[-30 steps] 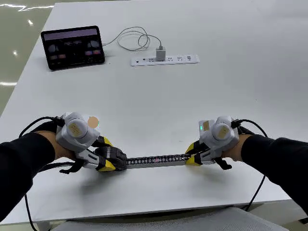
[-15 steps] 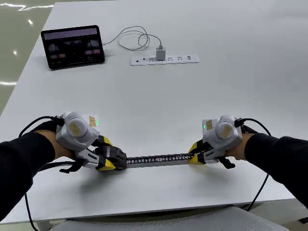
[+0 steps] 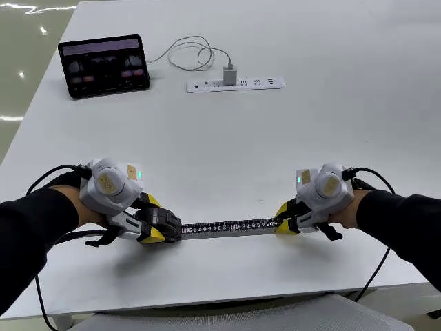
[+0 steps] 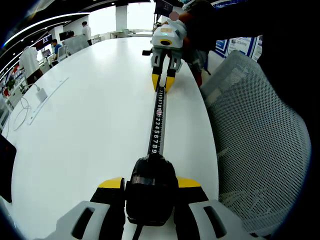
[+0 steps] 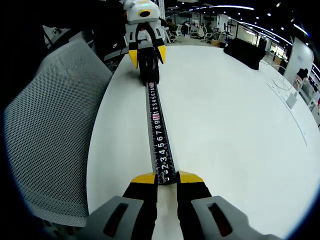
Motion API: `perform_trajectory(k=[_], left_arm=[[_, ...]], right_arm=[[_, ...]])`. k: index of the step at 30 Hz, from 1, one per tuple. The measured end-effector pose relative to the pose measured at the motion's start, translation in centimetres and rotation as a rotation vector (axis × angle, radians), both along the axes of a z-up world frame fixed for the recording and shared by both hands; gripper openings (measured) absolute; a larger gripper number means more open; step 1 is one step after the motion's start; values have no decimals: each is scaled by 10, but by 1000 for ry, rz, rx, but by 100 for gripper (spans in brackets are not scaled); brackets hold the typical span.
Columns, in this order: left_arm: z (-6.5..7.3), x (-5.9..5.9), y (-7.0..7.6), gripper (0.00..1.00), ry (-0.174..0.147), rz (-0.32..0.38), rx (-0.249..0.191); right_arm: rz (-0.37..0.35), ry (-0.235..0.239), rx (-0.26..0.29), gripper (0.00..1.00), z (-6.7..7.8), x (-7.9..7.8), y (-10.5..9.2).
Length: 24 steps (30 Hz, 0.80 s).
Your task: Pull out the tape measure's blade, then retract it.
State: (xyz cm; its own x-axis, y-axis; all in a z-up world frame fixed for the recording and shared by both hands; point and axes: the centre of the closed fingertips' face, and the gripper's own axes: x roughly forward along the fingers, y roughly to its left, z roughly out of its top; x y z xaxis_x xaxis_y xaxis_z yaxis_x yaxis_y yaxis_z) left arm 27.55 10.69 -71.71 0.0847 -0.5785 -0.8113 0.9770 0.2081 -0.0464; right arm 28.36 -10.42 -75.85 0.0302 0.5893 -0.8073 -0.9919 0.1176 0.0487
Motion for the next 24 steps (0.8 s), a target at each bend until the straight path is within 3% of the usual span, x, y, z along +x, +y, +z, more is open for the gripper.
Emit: perform_trajectory(k=[24], left_arm=[[1,0,0,33,0,7,-1]], right_arm=[[-9,7,-10,9,0,1,-14]])
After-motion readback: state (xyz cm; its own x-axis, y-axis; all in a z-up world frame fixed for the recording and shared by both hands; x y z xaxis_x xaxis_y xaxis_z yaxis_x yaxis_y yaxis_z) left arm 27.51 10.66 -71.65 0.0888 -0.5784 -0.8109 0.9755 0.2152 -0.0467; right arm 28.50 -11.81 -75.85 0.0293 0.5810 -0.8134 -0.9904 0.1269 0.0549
